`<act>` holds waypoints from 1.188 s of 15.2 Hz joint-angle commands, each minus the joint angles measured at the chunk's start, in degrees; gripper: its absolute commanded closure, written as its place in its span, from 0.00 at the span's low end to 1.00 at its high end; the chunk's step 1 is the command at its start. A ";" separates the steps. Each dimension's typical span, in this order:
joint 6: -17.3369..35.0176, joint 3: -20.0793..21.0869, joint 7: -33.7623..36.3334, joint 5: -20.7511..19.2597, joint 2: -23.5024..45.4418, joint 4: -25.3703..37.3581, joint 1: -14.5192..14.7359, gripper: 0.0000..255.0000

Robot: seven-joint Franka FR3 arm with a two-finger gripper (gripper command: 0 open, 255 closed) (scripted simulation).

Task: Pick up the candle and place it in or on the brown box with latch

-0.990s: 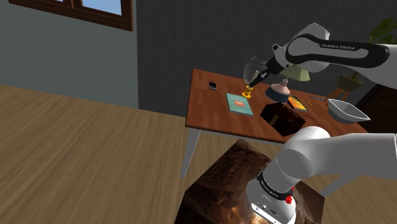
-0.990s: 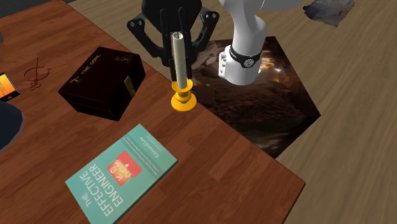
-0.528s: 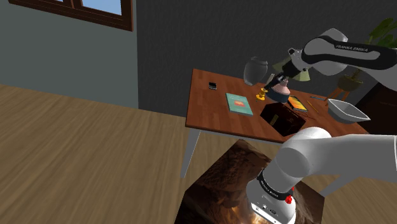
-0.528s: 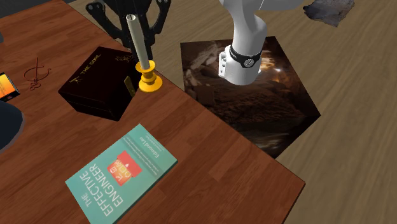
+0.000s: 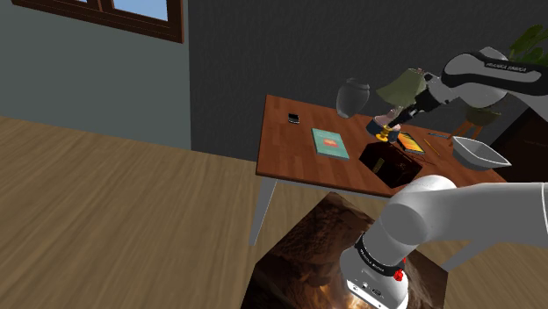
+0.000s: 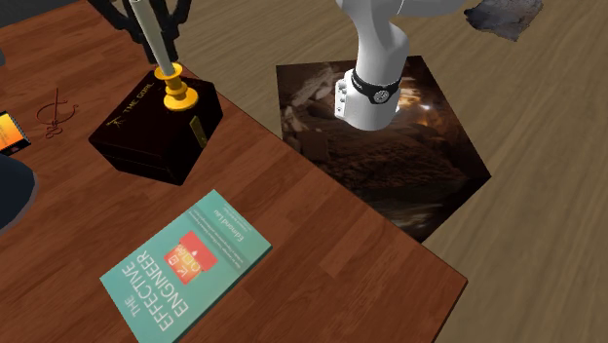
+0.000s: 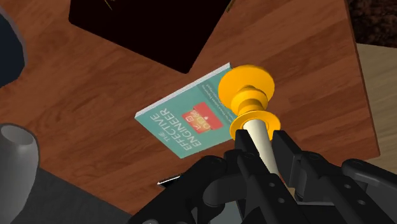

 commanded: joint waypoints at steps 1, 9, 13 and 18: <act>-1.60 -2.97 -2.73 -0.10 1.08 3.37 1.03 1.00; -5.07 -14.58 -11.17 -0.38 4.42 13.80 6.78 1.00; -2.36 -16.41 -11.74 -1.08 4.44 11.57 7.15 1.00; 1.07 -19.03 -12.48 -1.96 4.61 9.04 7.96 1.00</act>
